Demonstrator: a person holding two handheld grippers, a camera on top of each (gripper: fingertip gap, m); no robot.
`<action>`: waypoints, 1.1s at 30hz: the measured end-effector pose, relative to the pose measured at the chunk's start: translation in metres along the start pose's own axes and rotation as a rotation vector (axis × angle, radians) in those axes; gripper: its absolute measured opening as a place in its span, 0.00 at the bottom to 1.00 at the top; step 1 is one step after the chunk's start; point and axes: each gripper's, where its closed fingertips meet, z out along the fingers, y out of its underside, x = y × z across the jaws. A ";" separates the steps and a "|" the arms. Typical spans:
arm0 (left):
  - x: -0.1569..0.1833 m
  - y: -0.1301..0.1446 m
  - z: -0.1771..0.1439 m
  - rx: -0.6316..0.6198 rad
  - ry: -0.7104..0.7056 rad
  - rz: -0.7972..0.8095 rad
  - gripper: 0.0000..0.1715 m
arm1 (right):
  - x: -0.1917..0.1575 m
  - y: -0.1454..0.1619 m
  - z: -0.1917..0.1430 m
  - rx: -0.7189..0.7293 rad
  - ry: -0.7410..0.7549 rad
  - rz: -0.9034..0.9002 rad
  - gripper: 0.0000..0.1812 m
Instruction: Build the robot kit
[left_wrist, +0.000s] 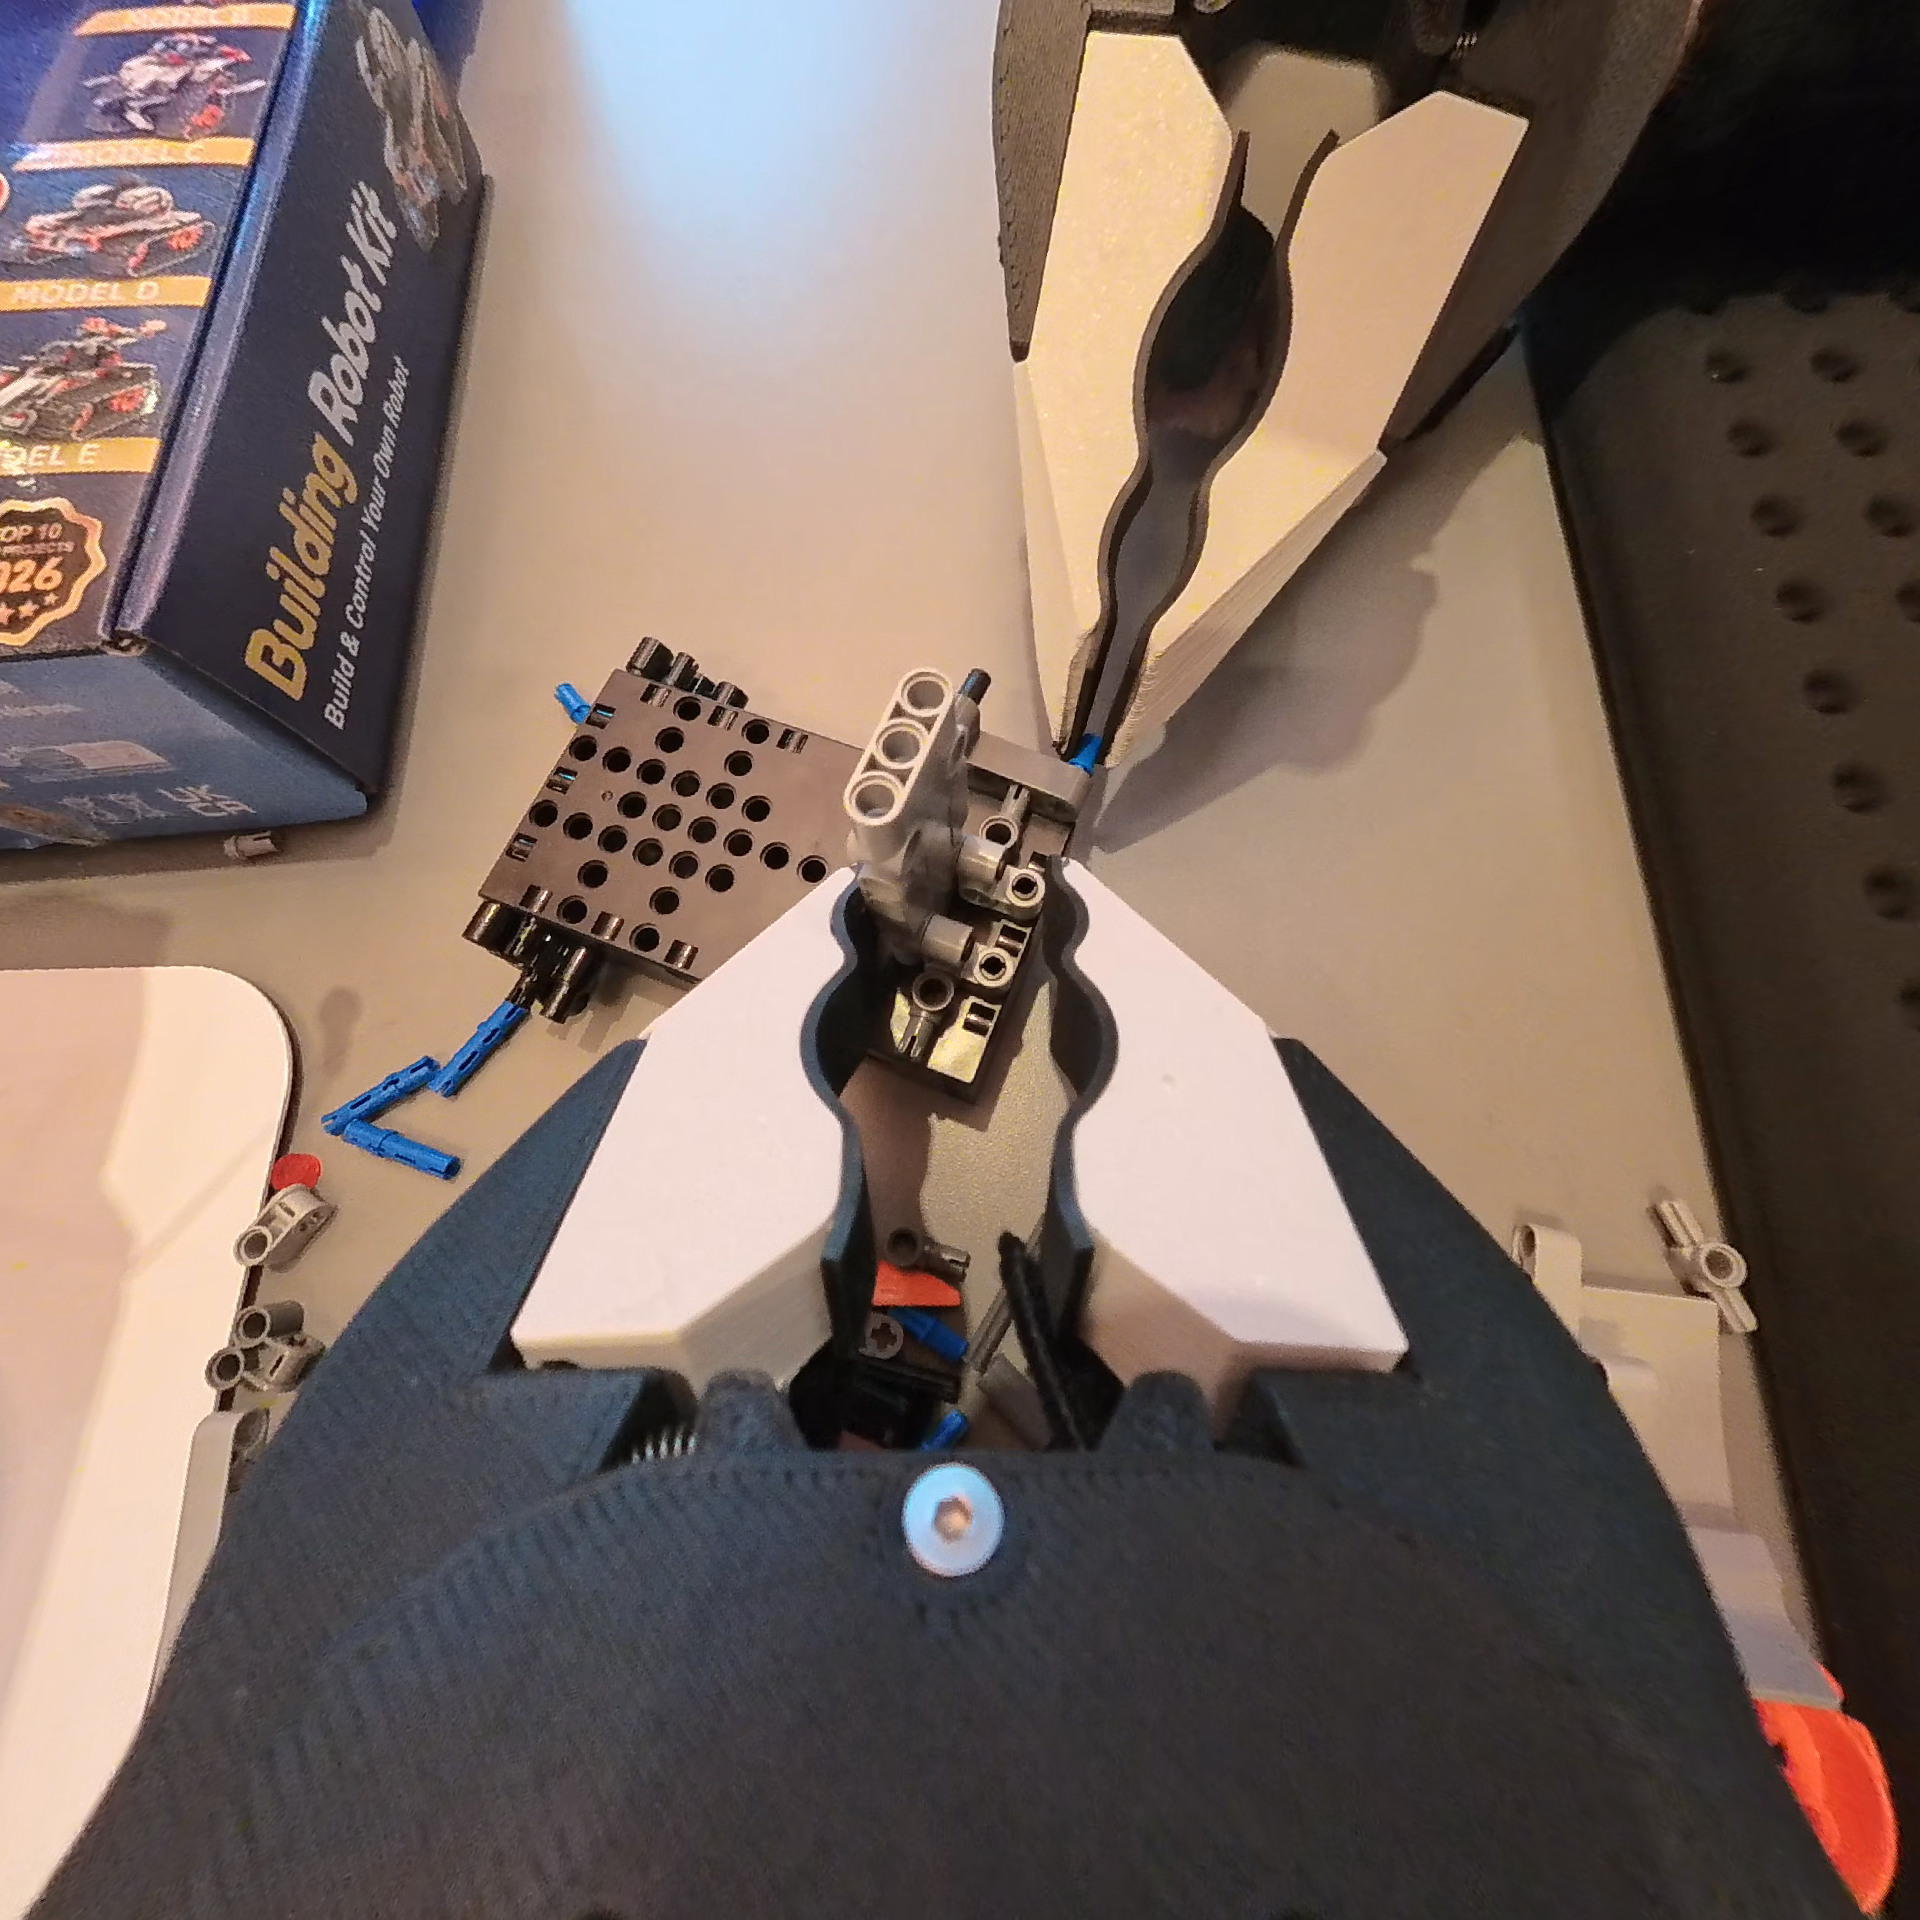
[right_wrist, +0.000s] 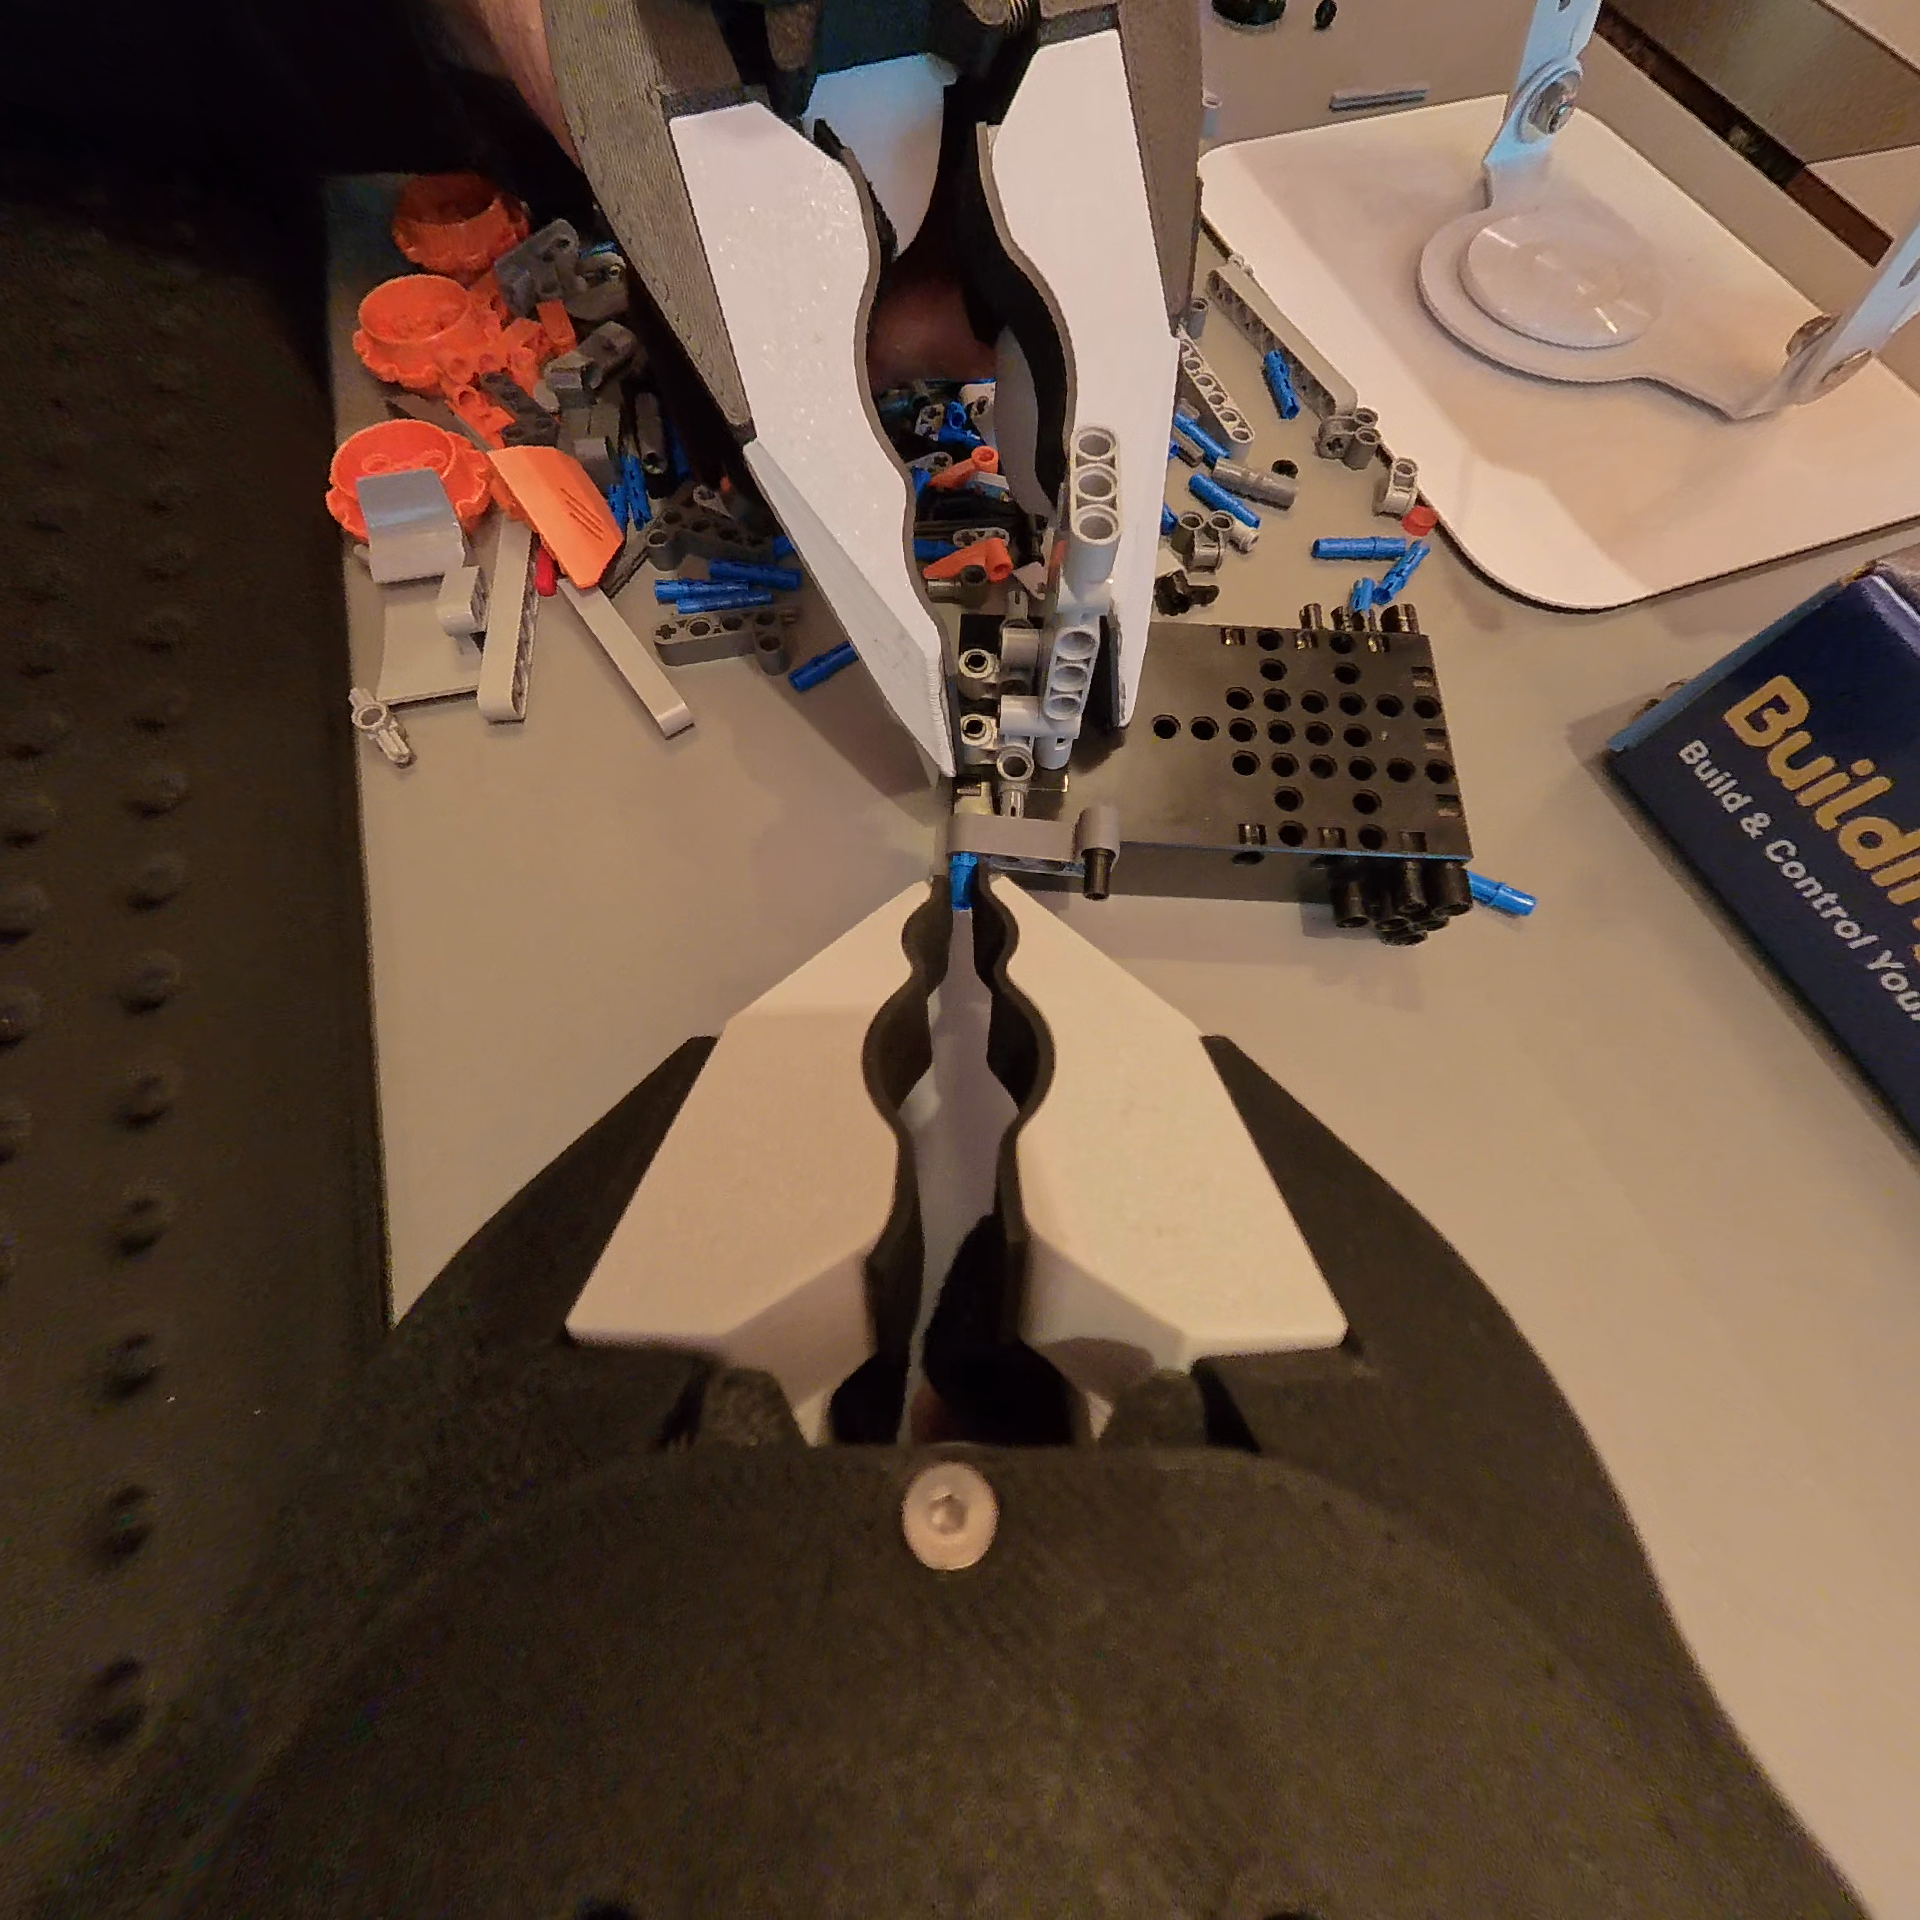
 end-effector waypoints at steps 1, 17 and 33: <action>0.000 0.000 0.000 0.001 0.000 -0.002 0.17 | 0.000 -0.001 0.000 0.001 0.001 -0.003 0.01; 0.000 0.000 0.000 0.011 0.006 -0.004 0.17 | 0.001 0.000 0.000 -0.065 -0.091 -0.174 0.01; 0.001 -0.001 0.001 0.013 0.009 0.006 0.16 | -0.002 -0.003 0.000 -0.152 -0.190 -0.347 0.01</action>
